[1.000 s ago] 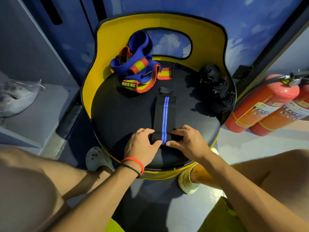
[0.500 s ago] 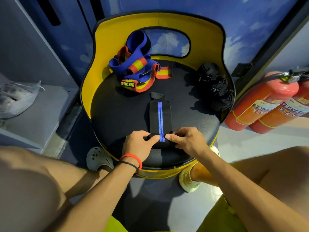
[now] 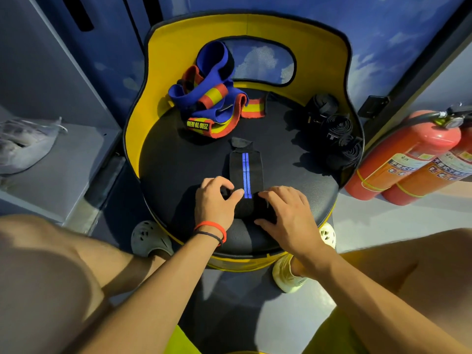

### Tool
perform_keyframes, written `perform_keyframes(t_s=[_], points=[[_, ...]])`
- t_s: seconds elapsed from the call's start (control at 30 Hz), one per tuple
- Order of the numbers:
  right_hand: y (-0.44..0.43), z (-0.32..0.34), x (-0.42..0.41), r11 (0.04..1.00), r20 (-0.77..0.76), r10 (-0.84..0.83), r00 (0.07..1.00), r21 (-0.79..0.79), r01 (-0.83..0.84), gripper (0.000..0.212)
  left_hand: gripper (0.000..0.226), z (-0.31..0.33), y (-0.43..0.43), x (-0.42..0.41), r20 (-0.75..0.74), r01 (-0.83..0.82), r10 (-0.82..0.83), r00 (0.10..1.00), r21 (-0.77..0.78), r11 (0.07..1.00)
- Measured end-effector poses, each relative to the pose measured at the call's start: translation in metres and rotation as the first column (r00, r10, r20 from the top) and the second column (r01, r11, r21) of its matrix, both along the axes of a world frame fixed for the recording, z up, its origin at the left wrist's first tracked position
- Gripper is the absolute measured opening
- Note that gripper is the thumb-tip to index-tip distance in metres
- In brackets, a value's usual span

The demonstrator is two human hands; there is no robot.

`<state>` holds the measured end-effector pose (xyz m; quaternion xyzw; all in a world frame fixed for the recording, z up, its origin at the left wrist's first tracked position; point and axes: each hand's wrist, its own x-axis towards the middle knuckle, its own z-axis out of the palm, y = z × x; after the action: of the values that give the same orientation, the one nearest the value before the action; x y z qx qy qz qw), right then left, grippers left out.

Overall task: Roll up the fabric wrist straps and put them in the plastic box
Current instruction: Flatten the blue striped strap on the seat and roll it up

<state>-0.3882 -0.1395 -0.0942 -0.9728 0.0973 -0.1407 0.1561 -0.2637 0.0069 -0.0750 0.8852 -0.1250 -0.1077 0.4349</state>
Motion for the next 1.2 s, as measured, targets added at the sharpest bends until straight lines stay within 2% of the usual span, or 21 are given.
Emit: perform_keyframes(t_s=[0.17, 0.27, 0.33, 0.43, 0.5, 0.6, 0.73, 0.87, 0.97, 1.07, 1.13, 1.2], points=[[-0.005, 0.003, 0.015, 0.981, -0.069, -0.035, 0.997, 0.187, 0.047, 0.053, 0.019, 0.002, -0.003, 0.004, -0.021, 0.045, -0.044, 0.999, 0.001, 0.999], [-0.012, 0.014, 0.022, 0.957, -0.179, -0.028, 0.983, 0.278, 0.078, 0.052, 0.031, 0.008, 0.002, 0.003, -0.054, 0.042, -0.041, 0.998, 0.024, 0.999], [-0.017, 0.017, 0.026, 0.934, -0.265, -0.028, 0.964, 0.338, 0.12, 0.055, 0.025, 0.01, 0.004, -0.003, -0.123, 0.05, -0.051, 0.991, -0.012, 0.999], [-0.021, 0.022, 0.025, 0.885, -0.306, 0.012, 0.952, 0.447, 0.132, 0.048, 0.044, 0.009, 0.013, -0.009, -0.159, 0.135, -0.131, 0.978, 0.011, 0.991], [-0.022, 0.026, 0.021, 0.839, -0.32, 0.035, 0.947, 0.524, 0.146, 0.043, 0.049, 0.009, 0.019, -0.008, -0.171, 0.164, -0.158, 0.973, 0.022, 0.986], [-0.022, 0.028, 0.016, 0.764, -0.349, 0.007, 0.937, 0.607, 0.22, 0.043, 0.048, 0.011, 0.024, -0.007, -0.199, 0.195, -0.182, 0.963, 0.051, 0.979], [-0.021, 0.026, 0.015, 0.695, -0.372, -0.094, 0.923, 0.64, 0.329, 0.042, 0.041, 0.016, 0.024, -0.009, -0.177, 0.183, -0.166, 0.97, 0.087, 0.979], [-0.02, 0.022, 0.017, 0.608, -0.379, -0.138, 0.915, 0.697, 0.38, 0.037, 0.03, 0.014, 0.022, -0.005, -0.22, 0.099, -0.094, 0.971, 0.013, 0.995], [-0.014, 0.023, 0.016, 0.682, -0.348, -0.163, 0.923, 0.637, 0.36, 0.032, 0.026, 0.008, 0.018, -0.003, -0.254, 0.042, -0.05, 0.966, -0.035, 0.998], [-0.001, 0.019, 0.012, 0.821, -0.099, -0.186, 0.978, 0.531, 0.21, 0.03, 0.025, 0.005, 0.012, -0.001, -0.216, 0.021, -0.025, 0.976, -0.024, 1.0], [0.007, 0.014, 0.011, 0.917, 0.057, -0.108, 0.992, 0.392, 0.078, 0.023, 0.028, 0.004, 0.01, 0.001, -0.189, 0.01, -0.012, 0.982, -0.008, 1.0], [0.009, 0.011, 0.009, 0.96, 0.073, -0.027, 0.997, 0.281, 0.006, 0.026, 0.029, 0.004, 0.008, 0.003, -0.173, 0.005, -0.004, 0.985, 0.002, 1.0]])
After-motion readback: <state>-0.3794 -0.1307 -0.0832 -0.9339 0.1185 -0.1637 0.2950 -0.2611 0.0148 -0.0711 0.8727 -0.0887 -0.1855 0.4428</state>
